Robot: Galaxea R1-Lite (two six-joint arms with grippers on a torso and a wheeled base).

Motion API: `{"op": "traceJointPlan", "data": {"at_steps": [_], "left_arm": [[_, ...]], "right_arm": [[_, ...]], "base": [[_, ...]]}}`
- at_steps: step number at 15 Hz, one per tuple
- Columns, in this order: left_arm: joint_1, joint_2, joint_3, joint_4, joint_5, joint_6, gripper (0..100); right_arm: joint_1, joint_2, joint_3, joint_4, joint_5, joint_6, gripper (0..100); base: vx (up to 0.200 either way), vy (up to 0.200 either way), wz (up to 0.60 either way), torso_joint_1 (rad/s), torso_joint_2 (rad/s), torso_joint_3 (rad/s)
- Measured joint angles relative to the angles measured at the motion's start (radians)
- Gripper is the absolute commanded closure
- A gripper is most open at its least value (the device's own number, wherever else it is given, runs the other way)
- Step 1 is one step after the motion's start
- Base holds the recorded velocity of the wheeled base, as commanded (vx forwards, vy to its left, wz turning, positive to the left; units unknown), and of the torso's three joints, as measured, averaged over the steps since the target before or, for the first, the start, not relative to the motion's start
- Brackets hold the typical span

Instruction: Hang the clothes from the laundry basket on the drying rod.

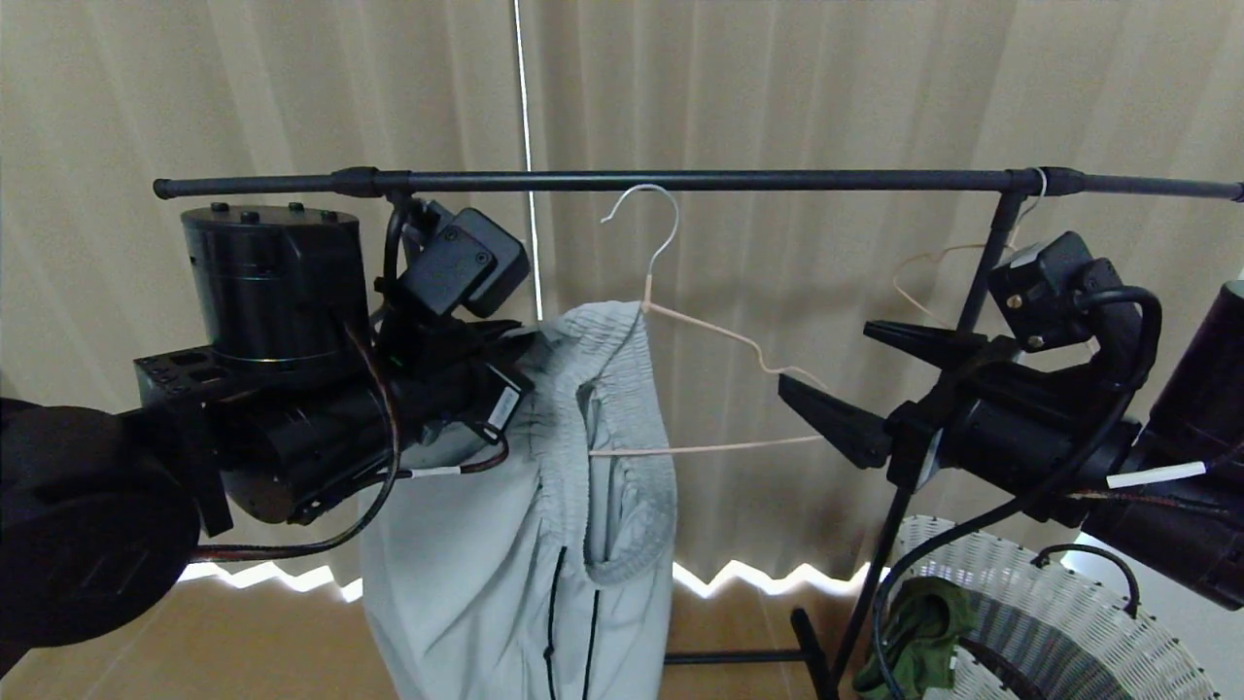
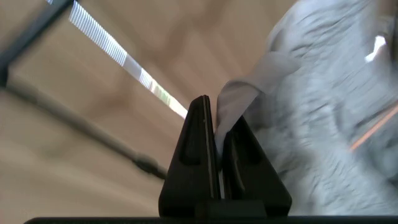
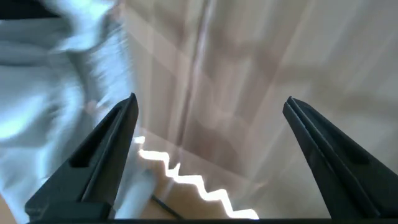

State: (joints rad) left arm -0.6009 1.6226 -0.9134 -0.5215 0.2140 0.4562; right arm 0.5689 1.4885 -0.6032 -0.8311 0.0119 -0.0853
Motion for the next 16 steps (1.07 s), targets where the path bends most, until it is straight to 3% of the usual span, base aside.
{"op": "traceJointPlan", "data": {"at_steps": [3, 6, 11, 16], "left_arm": [[0.000, 0.014, -0.027, -0.002, 0.057, -0.073, 100], [-0.006, 0.018, -0.053, -0.018, 0.044, -0.150, 100], [-0.019, 0.010, -0.059, -0.143, -0.007, -0.161, 100], [-0.041, -0.003, -0.059, -0.188, -0.014, -0.160, 100]], "right_arm": [[0.053, 0.004, 0.049, -0.029, 0.002, 0.000, 0], [0.083, 0.027, 0.079, -0.031, 0.000, 0.001, 0], [0.085, 0.116, 0.062, -0.033, -0.008, 0.012, 0], [0.059, 0.208, -0.014, -0.032, -0.063, 0.027, 0]], "base": [[0.000, 0.000, 0.00, 0.000, 0.00, 0.000], [0.000, 0.000, 0.00, 0.000, 0.00, 0.000], [0.000, 0.000, 0.00, 0.000, 0.00, 0.000], [0.000, 0.000, 0.00, 0.000, 0.00, 0.000]]}}
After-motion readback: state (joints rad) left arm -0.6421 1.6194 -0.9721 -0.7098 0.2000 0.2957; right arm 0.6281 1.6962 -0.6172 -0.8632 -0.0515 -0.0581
